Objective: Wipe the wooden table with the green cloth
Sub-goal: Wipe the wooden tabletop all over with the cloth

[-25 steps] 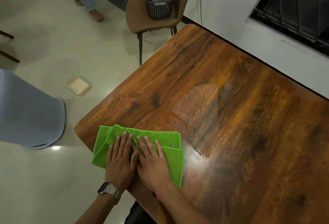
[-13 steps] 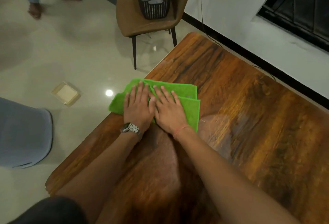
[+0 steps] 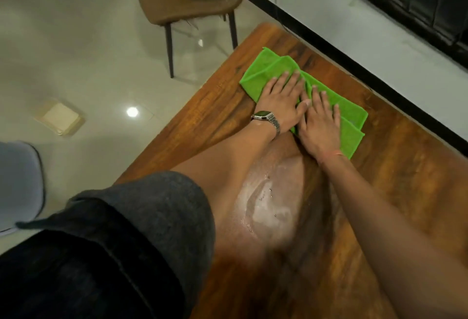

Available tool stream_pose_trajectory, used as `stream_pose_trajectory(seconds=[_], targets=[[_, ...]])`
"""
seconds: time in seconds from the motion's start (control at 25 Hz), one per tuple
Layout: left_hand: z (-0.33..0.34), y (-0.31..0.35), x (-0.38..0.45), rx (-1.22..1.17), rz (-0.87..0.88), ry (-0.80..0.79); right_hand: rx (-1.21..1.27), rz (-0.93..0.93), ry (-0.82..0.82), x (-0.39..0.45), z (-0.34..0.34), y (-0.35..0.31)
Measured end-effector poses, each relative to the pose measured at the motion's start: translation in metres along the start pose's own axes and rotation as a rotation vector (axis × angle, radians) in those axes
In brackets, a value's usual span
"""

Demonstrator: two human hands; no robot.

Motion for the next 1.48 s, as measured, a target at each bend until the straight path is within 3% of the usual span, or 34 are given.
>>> stream_pose_trajectory(seconds=[0.2,0.6,1.0,1.28,1.48], targets=[[0.04,0.025,-0.076,0.014,0.059,0.039,-0.035,0.069,-0.031,-0.094,0.025,0.003],[0.105,0.017,-0.285,0.081,-0.078,0.051,0.017,-0.048,-0.047,-0.284,0.09,-0.065],[0.191,0.112,-0.482,0.028,-0.164,-0.074,-0.022,-0.148,-0.082,-0.502,0.146,-0.024],[0.183,0.088,-0.513,-0.055,-0.253,-0.064,-0.055,-0.257,-0.145,-0.51,0.145,-0.053],[0.151,0.001,-0.521,-0.142,-0.479,0.036,-0.092,-0.464,-0.242,-0.452,0.143,-0.143]])
Point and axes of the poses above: each hand's wrist, its own x-axis towards the middle knuckle, its own z-axis out of the palm, y = z × x, the point moved 3 cm from there along x, towards the middle knuckle, and after that the axes turned 8 degrees about -y, right-handed, at the moved point
